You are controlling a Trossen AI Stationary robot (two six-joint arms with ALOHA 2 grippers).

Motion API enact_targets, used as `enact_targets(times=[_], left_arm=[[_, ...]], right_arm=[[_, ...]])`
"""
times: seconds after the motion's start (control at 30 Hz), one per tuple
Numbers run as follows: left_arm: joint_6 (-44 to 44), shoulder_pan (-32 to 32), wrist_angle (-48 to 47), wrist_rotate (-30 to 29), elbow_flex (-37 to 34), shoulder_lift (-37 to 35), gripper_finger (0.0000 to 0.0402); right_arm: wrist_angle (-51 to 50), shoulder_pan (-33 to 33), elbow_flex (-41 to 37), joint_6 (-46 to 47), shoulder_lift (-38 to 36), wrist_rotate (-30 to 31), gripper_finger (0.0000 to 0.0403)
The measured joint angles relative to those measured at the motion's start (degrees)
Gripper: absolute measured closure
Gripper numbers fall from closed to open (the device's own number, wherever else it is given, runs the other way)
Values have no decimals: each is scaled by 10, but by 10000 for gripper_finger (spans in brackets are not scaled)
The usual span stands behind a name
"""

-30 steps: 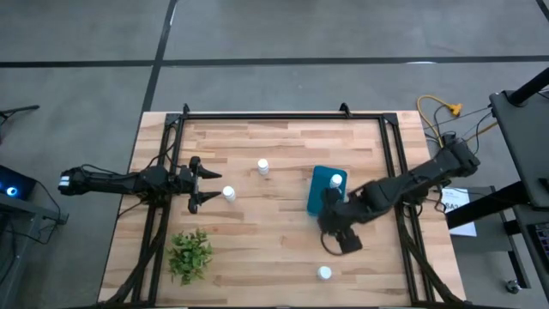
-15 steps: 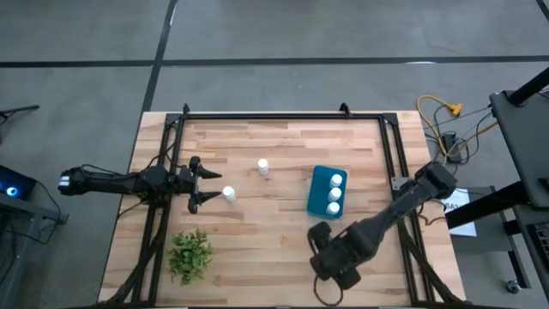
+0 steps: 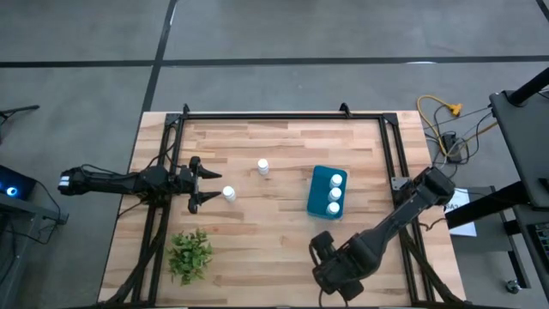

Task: Pick and place pill bottles into a basket
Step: Put the white medicine bottle into the blue bin

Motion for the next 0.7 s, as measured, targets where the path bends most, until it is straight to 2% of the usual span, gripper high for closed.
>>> enact_targets(times=[0.33,0.7], left_arm=[[0,0,0,0,0,0,127],[0,0,0,0,0,-1,127]], right_arm=[[10,7,4,6,56,-4,188],[27,11,7,0,83,-19,188]])
